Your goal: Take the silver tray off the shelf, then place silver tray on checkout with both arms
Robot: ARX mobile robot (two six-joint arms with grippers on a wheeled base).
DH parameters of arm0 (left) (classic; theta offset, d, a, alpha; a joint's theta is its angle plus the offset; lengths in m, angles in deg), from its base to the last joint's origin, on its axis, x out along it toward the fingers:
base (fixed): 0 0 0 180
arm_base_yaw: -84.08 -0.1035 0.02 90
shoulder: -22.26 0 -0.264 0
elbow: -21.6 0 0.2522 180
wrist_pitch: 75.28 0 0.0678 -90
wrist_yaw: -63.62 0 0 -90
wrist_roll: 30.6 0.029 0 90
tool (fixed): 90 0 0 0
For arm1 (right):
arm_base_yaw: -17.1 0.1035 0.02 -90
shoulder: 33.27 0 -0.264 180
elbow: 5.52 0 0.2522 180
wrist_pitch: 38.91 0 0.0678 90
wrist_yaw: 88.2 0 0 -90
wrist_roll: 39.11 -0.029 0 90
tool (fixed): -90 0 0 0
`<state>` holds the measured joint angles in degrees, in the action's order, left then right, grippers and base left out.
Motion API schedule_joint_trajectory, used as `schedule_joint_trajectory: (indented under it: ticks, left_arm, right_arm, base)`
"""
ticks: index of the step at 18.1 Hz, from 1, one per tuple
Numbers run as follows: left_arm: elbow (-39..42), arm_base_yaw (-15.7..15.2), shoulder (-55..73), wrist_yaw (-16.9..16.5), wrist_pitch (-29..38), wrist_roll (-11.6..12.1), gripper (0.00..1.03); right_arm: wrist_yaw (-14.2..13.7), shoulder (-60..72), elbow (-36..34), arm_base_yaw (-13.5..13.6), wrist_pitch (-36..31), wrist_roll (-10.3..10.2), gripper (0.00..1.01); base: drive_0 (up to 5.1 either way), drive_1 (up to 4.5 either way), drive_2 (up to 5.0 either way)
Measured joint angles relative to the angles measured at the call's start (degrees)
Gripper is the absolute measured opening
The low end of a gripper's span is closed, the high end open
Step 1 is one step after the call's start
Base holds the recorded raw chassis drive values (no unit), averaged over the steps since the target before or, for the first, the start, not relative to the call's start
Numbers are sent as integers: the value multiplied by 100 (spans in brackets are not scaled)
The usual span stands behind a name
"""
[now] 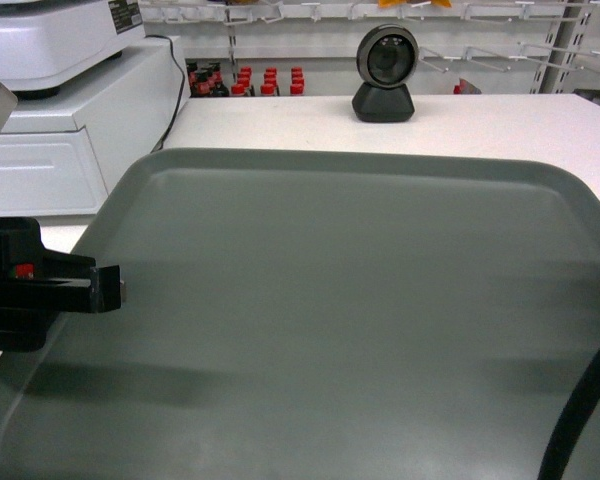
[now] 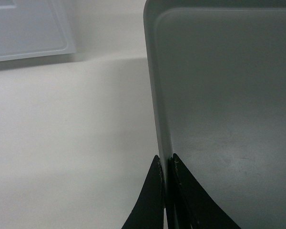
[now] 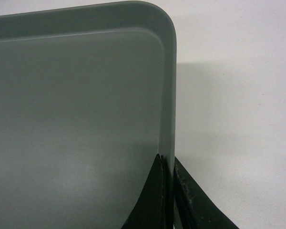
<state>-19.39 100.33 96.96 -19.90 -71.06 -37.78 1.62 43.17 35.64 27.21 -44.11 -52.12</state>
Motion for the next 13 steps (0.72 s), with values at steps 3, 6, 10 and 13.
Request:
schedule_joint_trajectory:
  ticks: [3, 6, 10, 13]
  left_arm:
    - [0, 4, -2, -2, 26, 2, 3]
    - [0, 4, -2, 0, 9, 2, 3]
    - [0, 4, -2, 0, 4, 2, 3]
    - [0, 7, -2, 28, 22, -2, 3]
  right_arm:
    - [-2, -4, 0, 0, -37, 0, 3]
    - [-4, -4, -2, 0, -11, -2, 3]
    - [-2, -4, -2, 0, -11, -2, 3]
    - [-2, -4, -2, 0, -9, -2, 3]
  base:
    - [0, 0, 0]
    - [0, 0, 0]
    - [0, 0, 0]
    - [0, 0, 0]
